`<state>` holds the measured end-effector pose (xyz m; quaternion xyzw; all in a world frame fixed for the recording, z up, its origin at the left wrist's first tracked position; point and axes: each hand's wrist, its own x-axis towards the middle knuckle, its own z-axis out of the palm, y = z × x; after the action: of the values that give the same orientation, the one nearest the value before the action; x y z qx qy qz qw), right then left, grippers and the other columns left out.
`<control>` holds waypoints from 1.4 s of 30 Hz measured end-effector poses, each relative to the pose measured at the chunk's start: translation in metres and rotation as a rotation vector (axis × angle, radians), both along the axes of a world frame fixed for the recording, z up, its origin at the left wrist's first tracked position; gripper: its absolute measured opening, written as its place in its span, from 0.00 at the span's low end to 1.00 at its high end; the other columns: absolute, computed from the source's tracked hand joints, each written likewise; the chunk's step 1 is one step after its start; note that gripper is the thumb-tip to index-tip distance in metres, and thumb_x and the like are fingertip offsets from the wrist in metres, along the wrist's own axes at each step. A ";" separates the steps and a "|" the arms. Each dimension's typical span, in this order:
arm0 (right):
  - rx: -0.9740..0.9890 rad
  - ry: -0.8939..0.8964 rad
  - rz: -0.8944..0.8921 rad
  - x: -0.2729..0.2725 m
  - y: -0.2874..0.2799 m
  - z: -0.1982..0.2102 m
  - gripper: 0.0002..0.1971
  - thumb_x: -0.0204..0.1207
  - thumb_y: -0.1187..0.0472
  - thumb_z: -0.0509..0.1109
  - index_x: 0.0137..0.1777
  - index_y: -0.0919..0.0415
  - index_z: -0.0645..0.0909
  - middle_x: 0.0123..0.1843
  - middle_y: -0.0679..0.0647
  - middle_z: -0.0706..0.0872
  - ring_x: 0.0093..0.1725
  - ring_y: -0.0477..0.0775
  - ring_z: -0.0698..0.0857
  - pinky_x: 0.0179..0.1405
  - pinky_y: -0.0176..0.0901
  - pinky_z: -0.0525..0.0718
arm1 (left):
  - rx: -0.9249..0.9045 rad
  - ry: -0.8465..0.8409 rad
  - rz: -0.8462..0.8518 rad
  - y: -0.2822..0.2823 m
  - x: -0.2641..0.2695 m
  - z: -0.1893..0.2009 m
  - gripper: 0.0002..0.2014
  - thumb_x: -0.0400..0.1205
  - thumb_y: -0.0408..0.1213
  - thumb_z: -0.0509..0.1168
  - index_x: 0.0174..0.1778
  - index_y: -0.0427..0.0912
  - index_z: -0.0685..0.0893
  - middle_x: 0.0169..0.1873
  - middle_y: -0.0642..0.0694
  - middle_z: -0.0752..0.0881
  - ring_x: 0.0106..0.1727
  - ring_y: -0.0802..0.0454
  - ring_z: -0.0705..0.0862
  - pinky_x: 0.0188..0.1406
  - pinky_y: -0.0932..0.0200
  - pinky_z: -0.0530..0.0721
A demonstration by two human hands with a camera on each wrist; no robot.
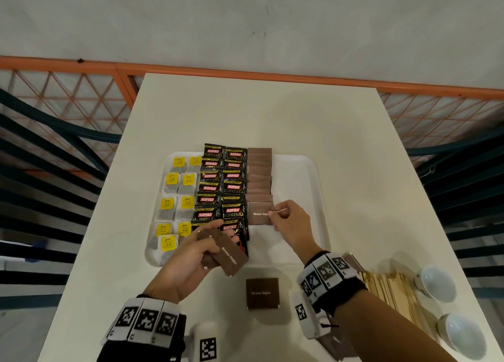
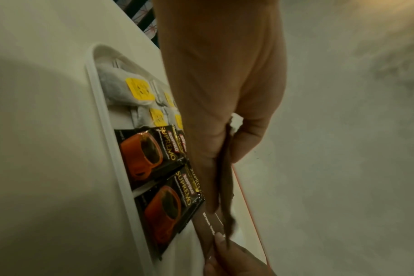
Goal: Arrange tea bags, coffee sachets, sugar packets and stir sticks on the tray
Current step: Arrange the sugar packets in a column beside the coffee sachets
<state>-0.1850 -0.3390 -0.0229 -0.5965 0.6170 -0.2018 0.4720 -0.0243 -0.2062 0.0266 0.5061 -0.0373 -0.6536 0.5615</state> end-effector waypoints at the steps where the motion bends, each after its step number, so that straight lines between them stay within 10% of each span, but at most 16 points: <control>1: -0.007 0.003 0.002 -0.001 0.001 0.001 0.06 0.74 0.61 0.72 0.43 0.55 0.76 0.38 0.53 0.86 0.39 0.51 0.84 0.37 0.32 0.78 | -0.019 -0.002 -0.006 0.000 0.000 -0.001 0.25 0.76 0.13 0.50 0.63 0.38 0.78 0.51 0.37 0.88 0.45 0.45 0.91 0.33 0.54 0.89; 10: 0.138 -0.145 0.362 0.004 0.038 0.044 0.15 0.81 0.48 0.60 0.54 0.58 0.80 0.47 0.55 0.86 0.42 0.48 0.83 0.34 0.34 0.81 | -0.116 -0.108 0.080 -0.004 -0.008 -0.004 0.22 0.75 0.13 0.57 0.56 0.42 0.82 0.44 0.46 0.92 0.45 0.50 0.90 0.33 0.58 0.88; 14: 0.193 -0.312 0.454 0.000 0.047 0.047 0.04 0.78 0.60 0.67 0.51 0.58 0.80 0.41 0.50 0.86 0.36 0.43 0.85 0.32 0.34 0.83 | -0.118 -0.179 0.116 -0.005 -0.010 -0.005 0.19 0.76 0.15 0.60 0.54 0.42 0.82 0.40 0.48 0.92 0.42 0.53 0.90 0.34 0.59 0.88; 20: -0.310 -0.210 0.375 -0.002 0.056 0.041 0.06 0.73 0.64 0.73 0.46 0.53 0.84 0.42 0.36 0.81 0.48 0.38 0.82 0.43 0.26 0.81 | 0.024 -0.177 0.149 -0.004 -0.014 -0.009 0.07 0.82 0.29 0.61 0.52 0.39 0.83 0.40 0.38 0.90 0.34 0.50 0.90 0.29 0.60 0.87; 25: -0.262 -0.204 0.324 -0.007 0.056 0.040 0.09 0.74 0.62 0.72 0.46 0.45 0.78 0.41 0.32 0.80 0.48 0.27 0.80 0.41 0.20 0.78 | -0.049 -0.224 0.063 -0.001 -0.015 -0.002 0.07 0.78 0.29 0.65 0.50 0.39 0.85 0.40 0.42 0.91 0.40 0.50 0.90 0.35 0.62 0.88; 29: -0.119 -0.309 0.268 -0.007 0.057 0.036 0.12 0.74 0.61 0.72 0.46 0.40 0.77 0.44 0.37 0.84 0.47 0.38 0.84 0.43 0.28 0.84 | -0.054 -0.281 0.045 -0.002 -0.017 -0.003 0.11 0.74 0.19 0.66 0.47 0.37 0.85 0.39 0.41 0.89 0.38 0.50 0.90 0.35 0.63 0.88; 34: 0.096 -0.351 0.186 -0.013 0.044 0.027 0.09 0.75 0.67 0.70 0.52 0.55 0.81 0.46 0.49 0.87 0.44 0.45 0.85 0.40 0.30 0.85 | 0.026 -0.235 0.081 -0.004 -0.023 -0.008 0.10 0.79 0.21 0.62 0.50 0.37 0.84 0.44 0.36 0.88 0.40 0.48 0.90 0.37 0.60 0.90; 42: -0.093 -0.081 0.148 -0.011 0.009 0.005 0.12 0.70 0.65 0.75 0.52 0.57 0.78 0.29 0.49 0.80 0.31 0.42 0.80 0.34 0.23 0.77 | 0.080 -0.133 0.027 -0.001 -0.020 -0.007 0.16 0.83 0.24 0.51 0.57 0.36 0.82 0.48 0.32 0.87 0.42 0.46 0.90 0.41 0.56 0.89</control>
<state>-0.1960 -0.3303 -0.0180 -0.6530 0.5416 -0.2188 0.4820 -0.0438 -0.2074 0.0200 0.5711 -0.0415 -0.6118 0.5457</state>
